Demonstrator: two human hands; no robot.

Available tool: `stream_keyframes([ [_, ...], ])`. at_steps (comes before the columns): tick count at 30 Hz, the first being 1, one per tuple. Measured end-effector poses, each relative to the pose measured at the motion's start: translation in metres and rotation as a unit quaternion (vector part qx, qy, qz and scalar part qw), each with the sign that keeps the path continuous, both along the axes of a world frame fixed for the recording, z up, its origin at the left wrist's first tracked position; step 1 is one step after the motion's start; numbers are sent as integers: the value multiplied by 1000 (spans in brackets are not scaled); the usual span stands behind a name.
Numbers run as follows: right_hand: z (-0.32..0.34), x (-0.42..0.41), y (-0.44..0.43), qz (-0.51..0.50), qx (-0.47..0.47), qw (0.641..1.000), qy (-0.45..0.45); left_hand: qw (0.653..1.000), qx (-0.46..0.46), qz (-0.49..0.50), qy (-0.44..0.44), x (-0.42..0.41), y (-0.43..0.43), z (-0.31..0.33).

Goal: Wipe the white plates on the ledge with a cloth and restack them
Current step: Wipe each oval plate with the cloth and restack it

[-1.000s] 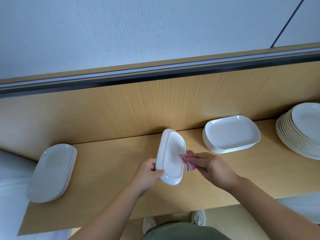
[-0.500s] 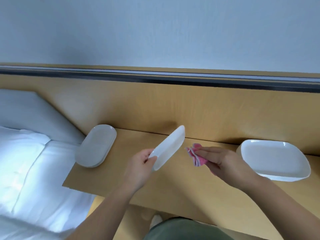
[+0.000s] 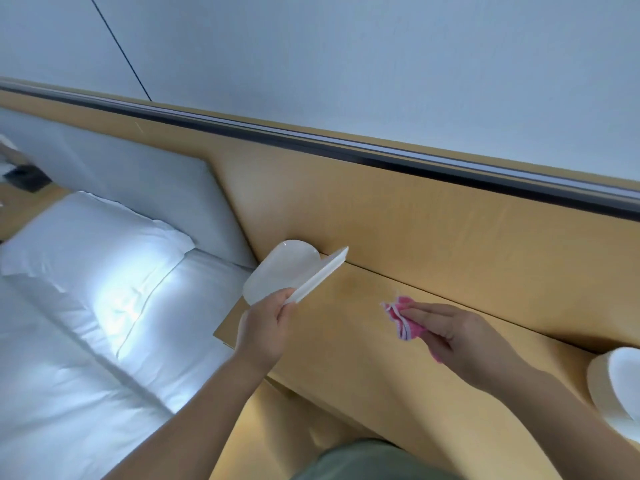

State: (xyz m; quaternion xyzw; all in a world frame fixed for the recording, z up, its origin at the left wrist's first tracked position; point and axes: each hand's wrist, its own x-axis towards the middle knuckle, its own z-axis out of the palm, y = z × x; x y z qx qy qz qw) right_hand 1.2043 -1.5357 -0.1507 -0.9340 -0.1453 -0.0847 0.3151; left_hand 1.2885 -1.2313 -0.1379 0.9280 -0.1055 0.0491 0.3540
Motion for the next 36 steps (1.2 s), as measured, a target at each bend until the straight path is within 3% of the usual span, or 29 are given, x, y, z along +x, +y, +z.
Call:
stream_keyframes([
  [5,1,10,15,-2,-22,1000,2,994,102,27,-3,22,21,-22],
  [14,-4,16,37,-21,-17,999,25,977,208,-38,-9,55,37,-60],
  [20,-5,22,49,-27,-35,999,28,957,273,-82,60,70,37,-63],
  [32,-9,23,47,-38,-58,996,57,921,320,-141,169,88,38,-88],
  [36,-11,17,44,-43,-60,995,70,928,291,-137,187,92,38,-89],
])
